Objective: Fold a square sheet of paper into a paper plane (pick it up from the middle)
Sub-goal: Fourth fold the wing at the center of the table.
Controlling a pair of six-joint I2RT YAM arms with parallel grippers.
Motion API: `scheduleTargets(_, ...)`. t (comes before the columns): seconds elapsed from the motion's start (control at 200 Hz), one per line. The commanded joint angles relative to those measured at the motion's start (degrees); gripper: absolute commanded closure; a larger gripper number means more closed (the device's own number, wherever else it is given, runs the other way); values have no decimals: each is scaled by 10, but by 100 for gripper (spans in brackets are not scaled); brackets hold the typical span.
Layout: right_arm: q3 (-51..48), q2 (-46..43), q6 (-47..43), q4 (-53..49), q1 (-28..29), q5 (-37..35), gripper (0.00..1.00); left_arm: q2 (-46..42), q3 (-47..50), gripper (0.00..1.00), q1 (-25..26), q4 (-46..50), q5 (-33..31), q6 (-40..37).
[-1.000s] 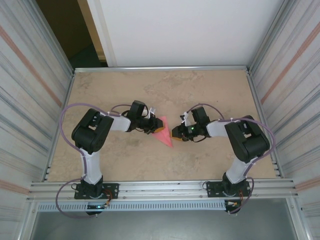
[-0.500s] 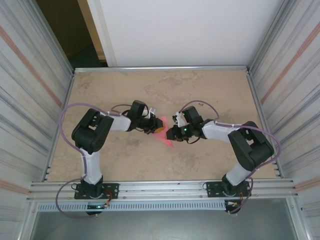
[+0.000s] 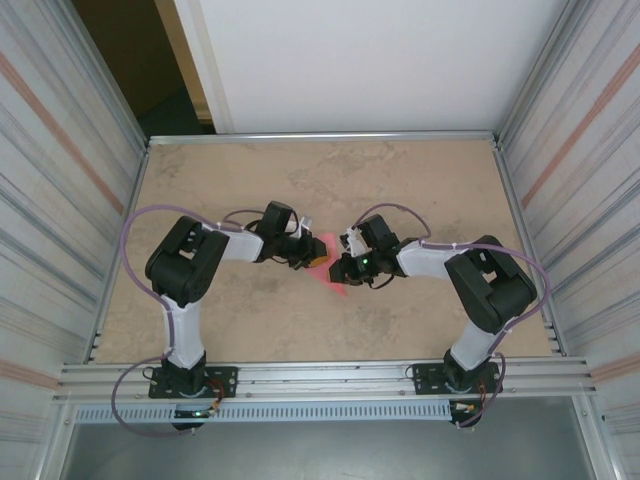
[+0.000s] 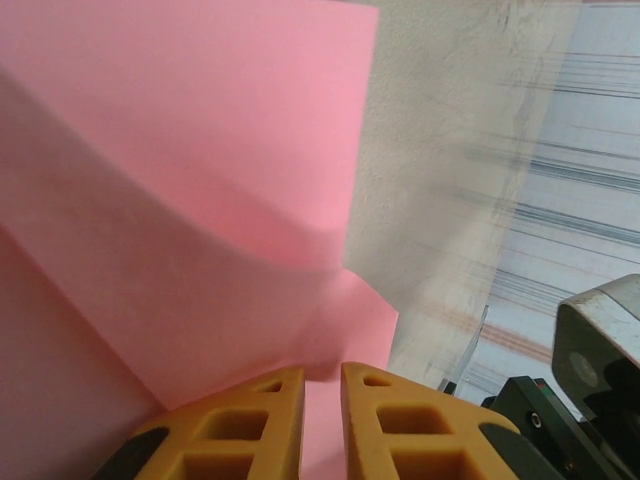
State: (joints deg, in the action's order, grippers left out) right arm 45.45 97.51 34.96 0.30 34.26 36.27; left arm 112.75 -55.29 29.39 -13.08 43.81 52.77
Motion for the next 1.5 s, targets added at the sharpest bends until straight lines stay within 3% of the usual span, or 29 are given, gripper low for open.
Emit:
scheduleTargets(0.0,-1,14,-3,-6,0,-9,82,8,-14,82,3,17,-1,-8)
scheduleTargets(0.937,-12,9,12,2,-7,9,82,11,-16,82,3,31,-4,-18)
scheduleTargets(1.243,-23,-64,11,-52,-18,-51,79,7,-17,82,2,32,-3,-19)
scheduleTargets(1.348,-31,-77,17,-75,-18,-81,73,6,-15,82,2,32,-4,-19)
scheduleTargets(1.493,-37,-68,14,-78,-14,-71,71,7,-17,82,2,33,-3,-19)
